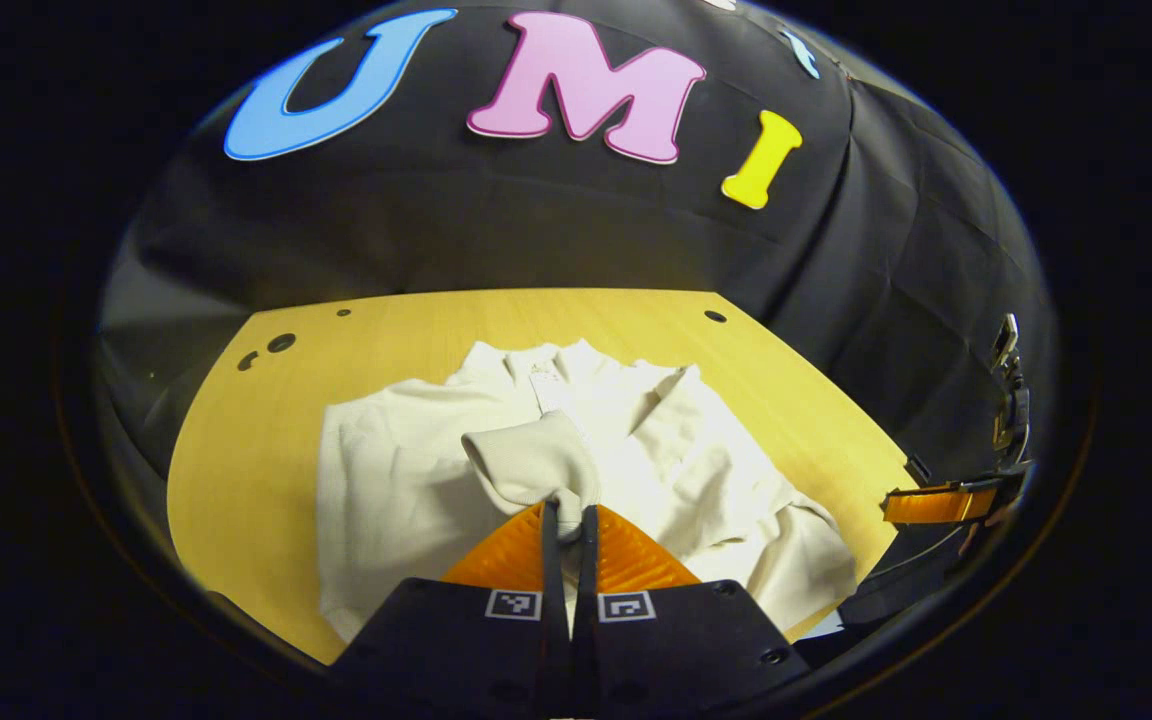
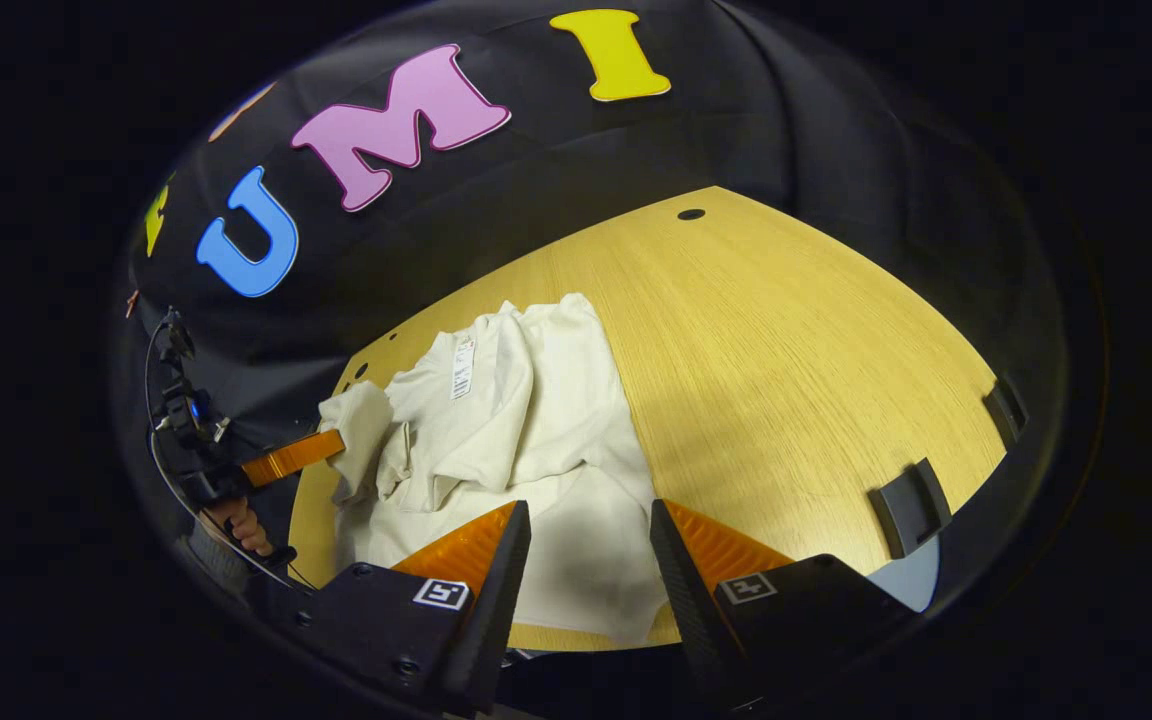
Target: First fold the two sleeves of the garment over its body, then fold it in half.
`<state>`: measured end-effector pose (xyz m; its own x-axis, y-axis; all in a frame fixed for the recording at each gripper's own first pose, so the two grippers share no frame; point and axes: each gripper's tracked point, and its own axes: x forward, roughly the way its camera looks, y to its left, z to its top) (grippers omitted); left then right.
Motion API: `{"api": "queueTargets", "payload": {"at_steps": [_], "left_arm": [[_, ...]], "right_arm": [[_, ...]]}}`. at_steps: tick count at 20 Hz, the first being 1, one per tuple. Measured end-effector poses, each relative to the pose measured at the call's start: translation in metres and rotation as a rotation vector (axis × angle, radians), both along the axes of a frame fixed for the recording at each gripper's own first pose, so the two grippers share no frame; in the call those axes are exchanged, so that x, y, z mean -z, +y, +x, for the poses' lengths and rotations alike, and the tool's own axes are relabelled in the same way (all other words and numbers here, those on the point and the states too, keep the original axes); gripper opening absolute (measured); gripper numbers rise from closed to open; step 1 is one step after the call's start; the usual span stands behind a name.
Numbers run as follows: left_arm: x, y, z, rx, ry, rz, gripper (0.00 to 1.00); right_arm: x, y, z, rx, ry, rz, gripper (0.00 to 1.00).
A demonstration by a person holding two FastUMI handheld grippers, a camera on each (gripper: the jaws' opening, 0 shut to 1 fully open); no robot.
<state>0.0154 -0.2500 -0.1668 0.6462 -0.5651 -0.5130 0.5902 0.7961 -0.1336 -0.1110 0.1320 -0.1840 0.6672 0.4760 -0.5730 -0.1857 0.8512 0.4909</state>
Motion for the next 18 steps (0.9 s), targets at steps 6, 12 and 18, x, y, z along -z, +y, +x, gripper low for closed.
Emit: {"api": "queueTargets", "payload": {"at_steps": [6,12,18], "left_arm": [[0.047,-0.024,-0.006,0.054,0.036,0.117,0.06],[0.074,-0.031,-0.003,0.053,0.054,0.217,0.06],[0.077,-0.033,-0.01,0.066,0.065,0.207,0.2]], "right_arm": [[0.007,-0.01,-0.001,0.014,0.012,-0.012,0.75],[0.011,-0.013,-0.001,0.015,0.02,-0.018,0.75],[0.013,-0.009,-0.002,0.003,0.021,-0.025,0.75]]}}
